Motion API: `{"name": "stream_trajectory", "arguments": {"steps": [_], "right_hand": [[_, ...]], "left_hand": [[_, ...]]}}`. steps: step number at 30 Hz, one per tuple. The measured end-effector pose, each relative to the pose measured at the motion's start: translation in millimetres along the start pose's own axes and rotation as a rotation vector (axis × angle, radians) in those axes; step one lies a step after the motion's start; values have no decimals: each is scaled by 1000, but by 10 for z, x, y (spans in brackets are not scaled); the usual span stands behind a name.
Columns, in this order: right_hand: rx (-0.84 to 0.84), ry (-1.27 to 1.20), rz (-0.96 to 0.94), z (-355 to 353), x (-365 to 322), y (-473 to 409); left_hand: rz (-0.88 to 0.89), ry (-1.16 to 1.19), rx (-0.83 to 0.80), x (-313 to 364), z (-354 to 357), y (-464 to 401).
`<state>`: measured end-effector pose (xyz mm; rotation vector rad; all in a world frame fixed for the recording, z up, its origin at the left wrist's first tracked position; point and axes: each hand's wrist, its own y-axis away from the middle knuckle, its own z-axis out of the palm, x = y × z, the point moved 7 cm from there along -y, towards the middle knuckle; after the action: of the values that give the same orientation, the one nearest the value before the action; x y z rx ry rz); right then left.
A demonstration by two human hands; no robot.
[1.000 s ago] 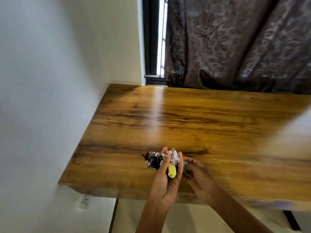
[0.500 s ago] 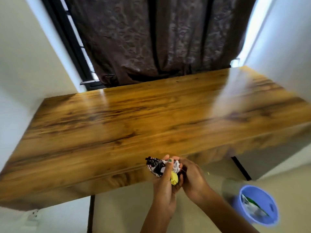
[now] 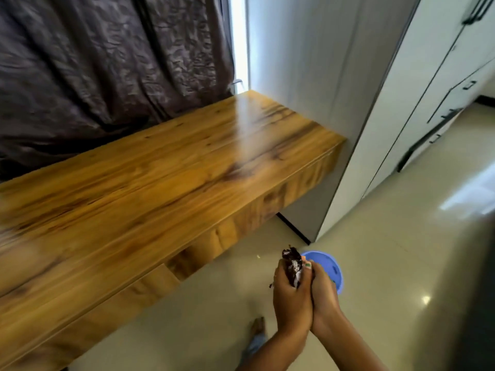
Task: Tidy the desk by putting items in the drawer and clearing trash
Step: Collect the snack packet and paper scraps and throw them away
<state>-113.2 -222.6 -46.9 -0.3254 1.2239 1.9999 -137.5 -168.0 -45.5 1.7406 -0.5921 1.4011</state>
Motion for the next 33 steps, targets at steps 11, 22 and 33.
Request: {"name": "stream_trajectory", "arguments": {"steps": [11, 22, 33], "right_hand": [[264, 23, -3, -1019, -1264, -902], [299, 163, 187, -1723, -1651, -1933], [55, 468, 479, -2340, -1326, -3523]], "left_hand": [[-72, -300, -32, -109, 1735, -616], [-158, -225, 108, -768, 2706, -1212], [-536, -477, 244, -1972, 3088, -1918]]}}
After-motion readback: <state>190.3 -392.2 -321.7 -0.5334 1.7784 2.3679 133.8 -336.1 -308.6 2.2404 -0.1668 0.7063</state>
